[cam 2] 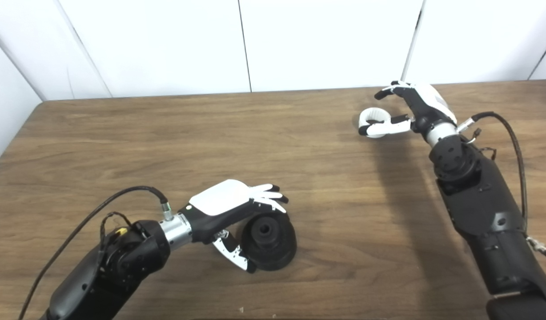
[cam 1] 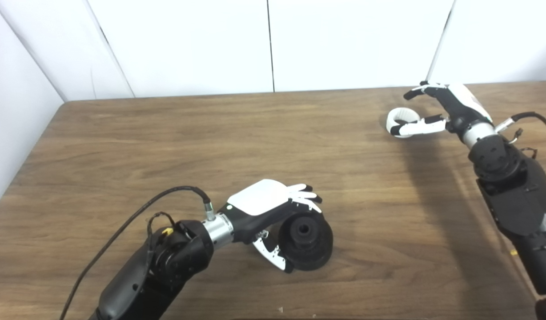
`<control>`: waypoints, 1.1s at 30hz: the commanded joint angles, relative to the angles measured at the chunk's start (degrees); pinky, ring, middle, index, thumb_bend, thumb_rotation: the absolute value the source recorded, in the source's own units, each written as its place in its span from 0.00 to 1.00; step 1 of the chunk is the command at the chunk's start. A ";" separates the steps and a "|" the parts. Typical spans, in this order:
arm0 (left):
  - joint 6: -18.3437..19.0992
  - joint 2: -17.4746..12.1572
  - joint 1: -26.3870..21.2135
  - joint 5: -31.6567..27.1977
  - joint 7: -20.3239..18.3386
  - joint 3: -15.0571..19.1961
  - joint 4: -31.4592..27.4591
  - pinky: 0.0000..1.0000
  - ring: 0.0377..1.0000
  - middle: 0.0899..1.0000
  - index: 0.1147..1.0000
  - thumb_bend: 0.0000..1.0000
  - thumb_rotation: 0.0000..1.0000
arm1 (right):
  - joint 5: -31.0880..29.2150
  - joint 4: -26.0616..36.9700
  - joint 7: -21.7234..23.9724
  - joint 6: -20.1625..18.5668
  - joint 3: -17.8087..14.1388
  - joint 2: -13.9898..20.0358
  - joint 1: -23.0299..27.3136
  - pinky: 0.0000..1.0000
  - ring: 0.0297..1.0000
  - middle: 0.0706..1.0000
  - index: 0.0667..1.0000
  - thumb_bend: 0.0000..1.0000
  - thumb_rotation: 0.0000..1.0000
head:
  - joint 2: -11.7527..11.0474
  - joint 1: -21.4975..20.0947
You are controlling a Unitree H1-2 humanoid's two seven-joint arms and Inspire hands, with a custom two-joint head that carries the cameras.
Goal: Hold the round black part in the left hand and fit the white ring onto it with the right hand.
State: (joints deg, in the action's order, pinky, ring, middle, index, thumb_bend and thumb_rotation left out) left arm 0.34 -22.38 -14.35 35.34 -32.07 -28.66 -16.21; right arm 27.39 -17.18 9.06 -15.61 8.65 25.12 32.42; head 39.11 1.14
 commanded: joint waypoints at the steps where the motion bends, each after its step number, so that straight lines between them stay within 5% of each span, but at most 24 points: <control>1: 0.41 -0.69 1.28 2.37 -1.50 -1.35 1.75 0.91 0.98 0.92 0.43 0.52 0.08 | 0.39 0.22 -1.51 0.29 -0.47 0.44 3.59 0.93 1.00 0.94 0.74 0.94 0.38 | 0.07 0.09; 33: -0.41 -0.51 1.87 1.96 -0.79 -1.32 1.34 0.89 0.97 0.91 0.43 0.52 0.07 | 0.80 -7.86 -4.03 2.84 0.97 0.45 6.66 0.91 0.99 0.93 0.74 0.94 0.38 | -0.07 0.17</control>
State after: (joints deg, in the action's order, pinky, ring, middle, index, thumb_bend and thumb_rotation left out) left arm 0.24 -22.35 -14.06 35.32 -31.81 -28.54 -16.28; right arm 27.93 -26.12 6.72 -14.52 9.91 25.05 34.95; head 39.02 1.23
